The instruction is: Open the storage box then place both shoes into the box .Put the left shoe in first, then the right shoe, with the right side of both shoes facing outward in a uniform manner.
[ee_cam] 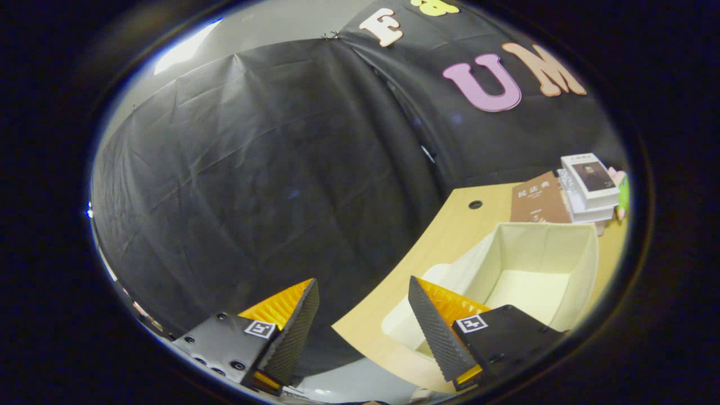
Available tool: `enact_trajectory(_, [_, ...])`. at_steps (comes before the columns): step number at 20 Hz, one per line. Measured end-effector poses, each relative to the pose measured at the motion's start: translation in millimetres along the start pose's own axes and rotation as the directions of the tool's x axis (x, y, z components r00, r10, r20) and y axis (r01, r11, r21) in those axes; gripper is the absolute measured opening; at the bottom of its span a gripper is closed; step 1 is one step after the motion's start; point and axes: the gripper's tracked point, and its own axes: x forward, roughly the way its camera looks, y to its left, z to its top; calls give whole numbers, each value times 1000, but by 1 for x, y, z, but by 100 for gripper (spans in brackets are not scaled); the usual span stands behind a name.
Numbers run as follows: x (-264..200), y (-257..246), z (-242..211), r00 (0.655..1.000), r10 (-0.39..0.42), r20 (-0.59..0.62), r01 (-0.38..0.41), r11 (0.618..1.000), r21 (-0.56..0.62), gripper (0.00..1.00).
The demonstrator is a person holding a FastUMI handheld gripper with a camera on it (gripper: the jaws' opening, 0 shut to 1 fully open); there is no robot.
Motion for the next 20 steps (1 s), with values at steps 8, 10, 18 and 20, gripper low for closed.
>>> enact_trajectory(8, [-85,-102,34,960,-256,115,267,959,-99,100])
enact_trajectory(10, [-107,-134,39,937,-322,137,338,934,-115,100])
enact_trajectory(18, [-184,-245,32,840,-516,169,537,836,-115,100])
enact_trajectory(20, [-202,-270,21,814,-557,161,577,808,-122,100])
